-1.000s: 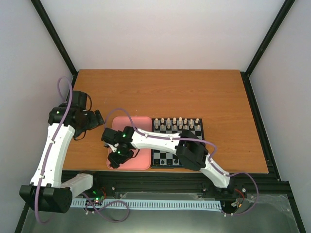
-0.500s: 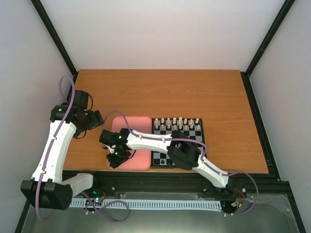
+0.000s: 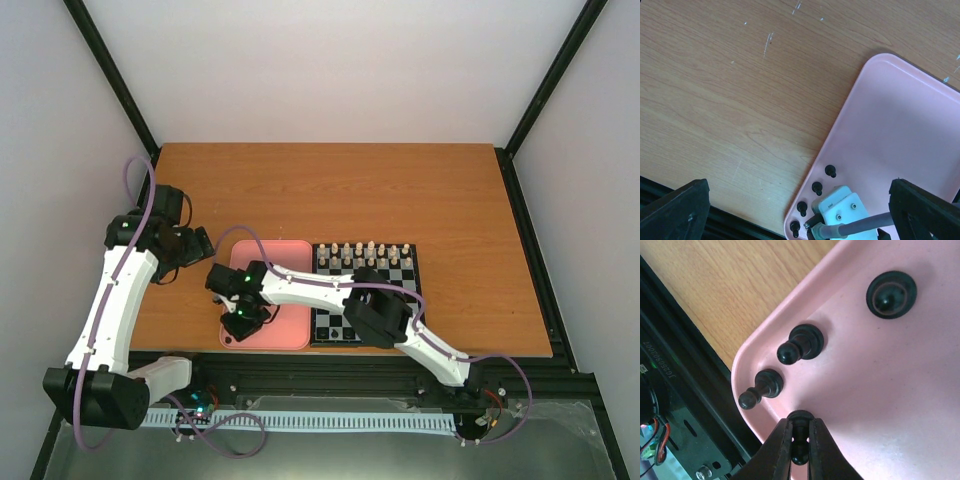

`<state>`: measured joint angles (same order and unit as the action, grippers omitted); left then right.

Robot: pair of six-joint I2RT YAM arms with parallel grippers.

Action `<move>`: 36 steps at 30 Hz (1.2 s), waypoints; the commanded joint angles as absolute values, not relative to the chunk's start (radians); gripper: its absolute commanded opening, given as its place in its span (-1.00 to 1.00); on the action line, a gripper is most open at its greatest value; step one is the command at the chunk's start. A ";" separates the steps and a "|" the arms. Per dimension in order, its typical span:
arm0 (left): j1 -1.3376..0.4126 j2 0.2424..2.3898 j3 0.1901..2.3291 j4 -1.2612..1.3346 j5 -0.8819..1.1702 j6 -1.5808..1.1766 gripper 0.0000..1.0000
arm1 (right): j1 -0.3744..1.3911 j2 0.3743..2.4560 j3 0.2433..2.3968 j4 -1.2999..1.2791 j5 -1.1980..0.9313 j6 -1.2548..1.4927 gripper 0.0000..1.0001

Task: Set up the chess pieces on the board
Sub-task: Pick up the chess piece from the storage box, then place the chess piece on the chessboard.

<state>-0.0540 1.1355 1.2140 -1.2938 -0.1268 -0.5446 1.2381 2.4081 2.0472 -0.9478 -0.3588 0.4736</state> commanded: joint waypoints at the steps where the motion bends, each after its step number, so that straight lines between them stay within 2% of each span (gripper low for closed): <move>1: -0.049 1.137 1.215 -1.277 -0.130 -0.524 1.00 | 1.231 2.432 2.078 -0.975 -0.349 0.467 -0.90; 10: -0.049 1.138 1.222 -1.279 -0.133 -0.522 1.00 | 1.208 2.282 2.003 -0.991 -0.246 0.474 -0.94; 25: -0.049 1.156 1.230 -1.271 -0.129 -0.518 1.00 | 0.918 1.695 1.312 -0.964 -0.113 0.509 -0.94; 36: -0.049 1.178 1.223 -1.257 -0.117 -0.521 1.00 | 0.778 1.522 1.006 -0.932 -0.071 0.531 -0.94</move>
